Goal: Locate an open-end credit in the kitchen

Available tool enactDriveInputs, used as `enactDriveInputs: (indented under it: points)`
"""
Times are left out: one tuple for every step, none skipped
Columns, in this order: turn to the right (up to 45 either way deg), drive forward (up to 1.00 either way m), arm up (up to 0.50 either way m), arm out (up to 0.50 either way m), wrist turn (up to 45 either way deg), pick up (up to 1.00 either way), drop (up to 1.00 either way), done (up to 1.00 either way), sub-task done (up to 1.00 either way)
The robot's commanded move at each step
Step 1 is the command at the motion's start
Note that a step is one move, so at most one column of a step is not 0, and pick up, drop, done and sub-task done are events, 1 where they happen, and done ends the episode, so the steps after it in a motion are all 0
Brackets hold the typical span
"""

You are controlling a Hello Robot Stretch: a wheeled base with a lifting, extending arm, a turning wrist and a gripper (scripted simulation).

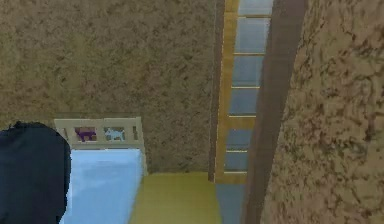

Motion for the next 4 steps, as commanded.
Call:
enactDriveInputs:
  points:
    - [0.0,0.75,0.00,0.00,0.0,0.00,0.00,0.00,0.00]
    - [45.0,0.00,0.00,0.00,0.0,0.00,0.00,0.00,0.00]
    - [27.0,0.00,0.00,0.00,0.0,0.00,0.00,0.00,0.00]
    - [0.0,0.40,0.00,0.00,0.0,0.00,0.00,0.00,0.00]
